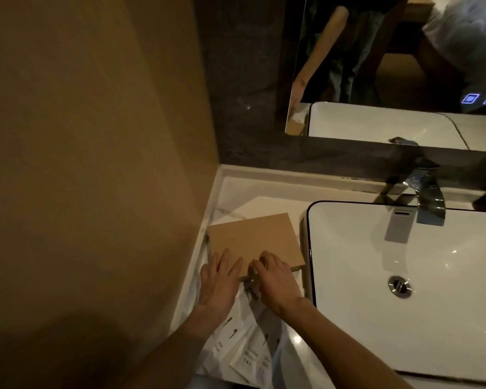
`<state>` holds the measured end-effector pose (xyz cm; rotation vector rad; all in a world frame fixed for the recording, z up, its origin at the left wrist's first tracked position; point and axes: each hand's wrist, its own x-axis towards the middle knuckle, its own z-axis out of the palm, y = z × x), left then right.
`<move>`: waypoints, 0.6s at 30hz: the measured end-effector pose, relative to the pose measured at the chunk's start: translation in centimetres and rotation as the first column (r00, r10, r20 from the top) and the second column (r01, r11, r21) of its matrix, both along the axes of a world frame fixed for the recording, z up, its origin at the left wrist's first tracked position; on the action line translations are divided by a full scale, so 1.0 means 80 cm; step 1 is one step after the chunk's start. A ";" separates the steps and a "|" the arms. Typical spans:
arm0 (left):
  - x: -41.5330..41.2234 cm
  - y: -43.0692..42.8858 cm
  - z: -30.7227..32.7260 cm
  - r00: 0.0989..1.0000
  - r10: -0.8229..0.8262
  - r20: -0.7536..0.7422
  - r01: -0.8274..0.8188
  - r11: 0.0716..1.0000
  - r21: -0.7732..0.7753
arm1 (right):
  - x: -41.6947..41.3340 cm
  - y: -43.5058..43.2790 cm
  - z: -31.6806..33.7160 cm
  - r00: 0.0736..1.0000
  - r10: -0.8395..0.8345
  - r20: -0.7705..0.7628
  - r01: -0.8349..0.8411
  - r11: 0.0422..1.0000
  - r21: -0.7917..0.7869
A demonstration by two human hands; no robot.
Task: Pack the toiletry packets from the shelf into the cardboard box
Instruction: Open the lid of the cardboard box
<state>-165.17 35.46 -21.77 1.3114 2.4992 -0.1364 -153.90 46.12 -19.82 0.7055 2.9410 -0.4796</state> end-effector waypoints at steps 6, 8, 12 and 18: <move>-0.014 0.018 -0.008 0.999 0.042 0.027 -0.041 0.997 -0.067 | -0.030 0.032 -0.009 0.992 0.076 0.100 -0.084 0.993 0.080; -0.019 0.023 -0.016 0.998 0.056 0.033 -0.053 0.996 -0.074 | -0.032 0.039 -0.012 0.989 0.076 0.127 -0.087 0.993 0.080; -0.025 0.031 -0.027 0.999 0.007 0.035 -0.004 0.996 -0.090 | -0.034 0.049 -0.022 0.982 0.081 0.171 -0.094 0.993 0.072; -0.043 0.036 -0.027 0.999 -0.026 0.034 0.028 0.998 -0.061 | -0.043 0.054 -0.025 0.984 0.069 0.162 -0.079 0.995 0.057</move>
